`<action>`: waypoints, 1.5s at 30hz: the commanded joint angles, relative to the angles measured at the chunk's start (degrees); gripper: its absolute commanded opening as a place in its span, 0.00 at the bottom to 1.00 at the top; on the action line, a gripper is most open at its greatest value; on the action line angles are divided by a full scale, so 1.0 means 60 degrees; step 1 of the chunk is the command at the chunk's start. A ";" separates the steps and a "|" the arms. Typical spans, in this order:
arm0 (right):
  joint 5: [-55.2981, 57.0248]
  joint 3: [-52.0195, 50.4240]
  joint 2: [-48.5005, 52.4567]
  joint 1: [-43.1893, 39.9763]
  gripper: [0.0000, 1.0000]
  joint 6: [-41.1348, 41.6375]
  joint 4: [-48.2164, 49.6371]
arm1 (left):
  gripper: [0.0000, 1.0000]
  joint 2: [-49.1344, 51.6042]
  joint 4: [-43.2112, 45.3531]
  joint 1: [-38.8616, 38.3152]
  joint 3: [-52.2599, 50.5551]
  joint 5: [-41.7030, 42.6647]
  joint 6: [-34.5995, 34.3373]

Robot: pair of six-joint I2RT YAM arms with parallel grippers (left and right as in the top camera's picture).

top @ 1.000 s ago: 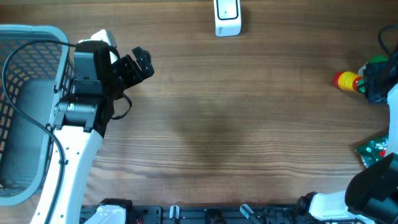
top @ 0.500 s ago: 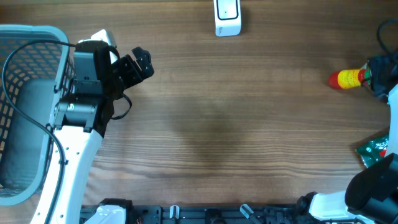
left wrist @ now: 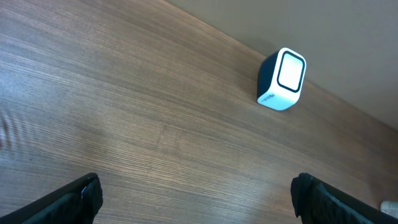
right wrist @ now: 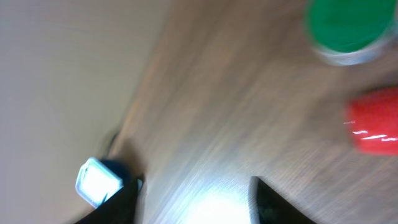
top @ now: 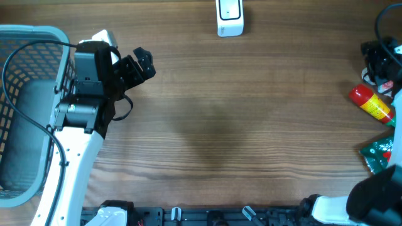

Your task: Scan the item barcode

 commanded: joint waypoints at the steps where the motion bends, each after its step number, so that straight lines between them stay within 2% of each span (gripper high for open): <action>1: -0.2153 0.0237 -0.1202 0.0681 0.82 -0.1523 0.0350 | 1.00 0.0011 0.0029 0.0055 0.0025 -0.0095 0.0178; 5: -0.2419 0.0240 -0.2616 0.1745 0.99 -0.2772 0.0761 | 1.00 0.0011 0.0029 0.0055 0.0025 -0.0095 0.0178; 7: -0.2419 0.0240 -0.3687 0.2095 1.00 -0.3355 0.0656 | 1.00 0.0011 0.0029 0.0055 0.0025 -0.0095 0.0178; 10: -0.2390 0.0237 -0.4932 0.2135 1.00 -0.3359 -0.0178 | 1.00 0.0011 0.0029 0.0055 0.0025 -0.0095 0.0182; 15: -0.2382 0.0237 -0.6196 0.2131 1.00 -0.3370 -0.2288 | 1.00 0.0011 0.0029 0.0055 0.0025 -0.0095 0.0178; 20: -0.2382 0.0237 -0.6364 0.2135 1.00 -0.3370 -0.4051 | 1.00 0.0011 0.0029 0.0055 0.0025 -0.0095 0.0182; 26: -0.1938 0.0044 -0.6094 0.2186 1.00 -0.3362 -0.5380 | 1.00 0.0011 0.0029 0.0055 0.0025 -0.0095 0.0178; 31: -0.1220 -0.1530 -0.7074 0.2426 1.00 -0.3366 -0.3723 | 1.00 0.0011 0.0029 0.0055 0.0025 -0.0095 0.0182; 37: 0.0200 -0.5781 -1.0422 0.3923 1.00 -0.3355 0.0648 | 1.00 0.0011 0.0029 0.0055 0.0025 -0.0095 0.0178; 41: 0.1144 -0.8408 -1.2571 0.4087 1.00 -0.3355 0.3107 | 1.00 0.0011 0.0029 0.0055 0.0025 -0.0095 0.0178; 45: 0.1464 -1.0007 -1.3890 0.4087 1.00 -0.3359 0.4670 | 1.00 0.0011 0.0029 0.0055 0.0025 -0.0095 0.0178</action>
